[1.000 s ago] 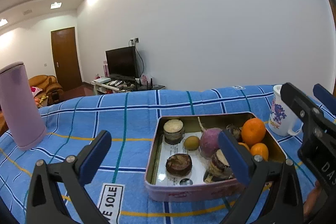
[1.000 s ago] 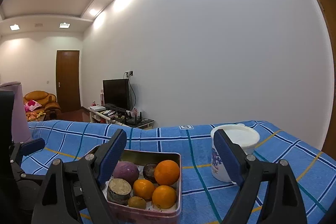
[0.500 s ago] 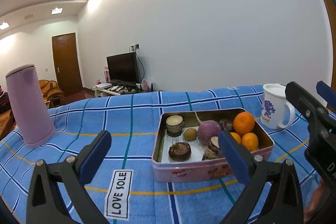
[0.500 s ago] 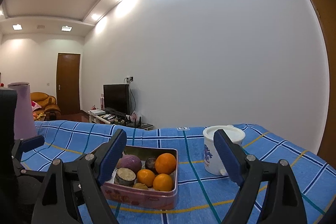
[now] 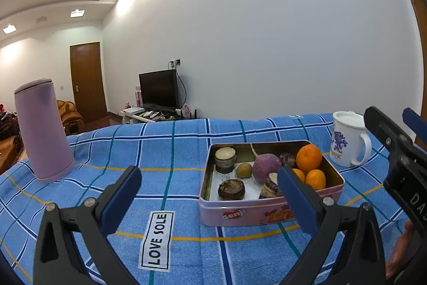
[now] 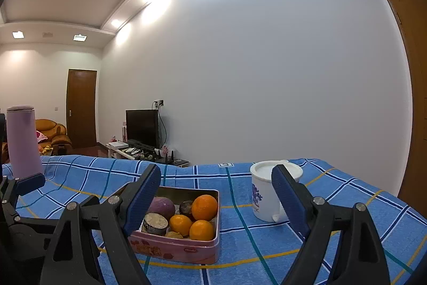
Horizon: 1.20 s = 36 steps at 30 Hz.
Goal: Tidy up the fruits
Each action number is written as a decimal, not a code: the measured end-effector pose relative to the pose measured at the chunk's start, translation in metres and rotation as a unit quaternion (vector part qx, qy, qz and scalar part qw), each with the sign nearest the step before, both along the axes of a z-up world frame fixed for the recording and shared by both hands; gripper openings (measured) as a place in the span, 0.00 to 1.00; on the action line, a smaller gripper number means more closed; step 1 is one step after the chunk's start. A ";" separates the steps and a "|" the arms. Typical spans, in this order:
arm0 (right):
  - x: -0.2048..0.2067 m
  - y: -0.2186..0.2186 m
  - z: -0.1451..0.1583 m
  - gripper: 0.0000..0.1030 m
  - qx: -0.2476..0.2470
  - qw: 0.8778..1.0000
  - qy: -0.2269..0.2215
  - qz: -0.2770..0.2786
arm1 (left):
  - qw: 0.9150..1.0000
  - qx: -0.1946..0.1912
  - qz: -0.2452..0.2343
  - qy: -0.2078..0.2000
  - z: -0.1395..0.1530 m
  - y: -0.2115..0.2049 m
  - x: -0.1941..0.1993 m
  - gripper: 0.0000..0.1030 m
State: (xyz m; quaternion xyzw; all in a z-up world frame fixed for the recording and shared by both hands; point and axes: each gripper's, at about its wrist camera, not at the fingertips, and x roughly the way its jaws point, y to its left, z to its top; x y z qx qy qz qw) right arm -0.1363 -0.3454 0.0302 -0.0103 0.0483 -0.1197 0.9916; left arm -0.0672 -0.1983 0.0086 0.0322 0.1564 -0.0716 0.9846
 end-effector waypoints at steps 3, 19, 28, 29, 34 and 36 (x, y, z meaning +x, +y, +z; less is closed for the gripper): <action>0.000 0.000 0.001 0.84 0.000 1.000 0.000 0.000 | 1.000 0.001 0.000 0.001 0.000 0.000 0.000 1.00; 0.001 0.000 0.001 0.84 0.000 1.000 0.002 -0.001 | 1.000 0.001 0.004 0.007 -0.001 0.001 0.001 1.00; 0.000 0.000 0.001 0.84 -0.001 1.000 0.003 -0.003 | 1.000 0.005 0.004 0.007 -0.001 0.000 0.000 1.00; 0.000 0.000 0.001 0.84 -0.001 1.000 0.003 -0.003 | 1.000 0.005 0.005 0.008 -0.001 0.000 0.001 1.00; 0.000 0.000 0.001 0.84 -0.001 1.000 0.004 -0.004 | 1.000 0.005 0.006 0.009 0.000 0.000 0.000 1.00; 0.000 0.000 0.001 0.84 -0.001 1.000 0.004 -0.004 | 1.000 0.005 0.006 0.009 0.000 0.000 0.000 1.00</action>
